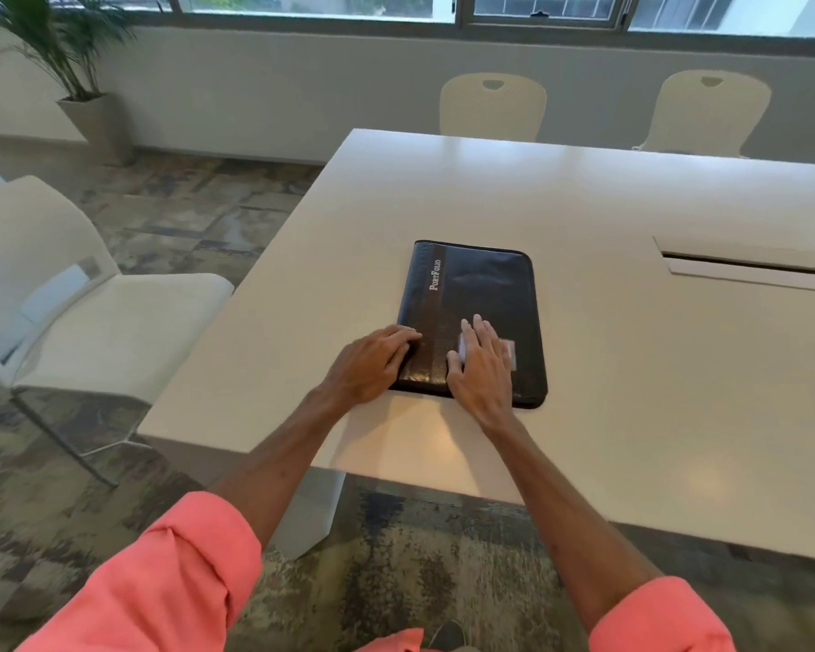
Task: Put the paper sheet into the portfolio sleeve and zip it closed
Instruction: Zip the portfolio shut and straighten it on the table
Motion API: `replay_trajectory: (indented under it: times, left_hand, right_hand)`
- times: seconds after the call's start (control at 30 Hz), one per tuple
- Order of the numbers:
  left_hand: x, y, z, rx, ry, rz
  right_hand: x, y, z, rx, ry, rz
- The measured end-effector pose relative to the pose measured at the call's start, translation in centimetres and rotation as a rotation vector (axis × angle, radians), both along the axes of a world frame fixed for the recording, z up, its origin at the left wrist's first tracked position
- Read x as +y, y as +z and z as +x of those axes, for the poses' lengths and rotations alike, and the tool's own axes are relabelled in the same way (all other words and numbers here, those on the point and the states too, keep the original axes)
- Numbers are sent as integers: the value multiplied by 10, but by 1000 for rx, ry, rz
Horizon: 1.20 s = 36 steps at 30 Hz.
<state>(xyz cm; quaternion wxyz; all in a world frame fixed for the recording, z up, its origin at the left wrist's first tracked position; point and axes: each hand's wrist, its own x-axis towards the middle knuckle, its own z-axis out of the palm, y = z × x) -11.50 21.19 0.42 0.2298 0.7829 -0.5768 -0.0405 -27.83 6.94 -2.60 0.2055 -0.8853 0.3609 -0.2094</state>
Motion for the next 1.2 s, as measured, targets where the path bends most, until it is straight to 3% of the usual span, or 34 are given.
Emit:
replay_trajectory:
  times: [0.27, 0.63, 1.0, 1.2]
  left_hand:
    - [66, -11, 18, 178, 16, -74]
    - [78, -30, 16, 146, -3, -113]
    - [74, -31, 13, 195, -61, -166]
    - [79, -38, 17, 29, -100, -113]
  right_hand:
    - [90, 10, 12, -233, 53, -154]
    - [133, 5, 26, 29, -39, -108]
    - [147, 2, 34, -42, -167, -44]
    - [138, 5, 26, -6, -200, -74]
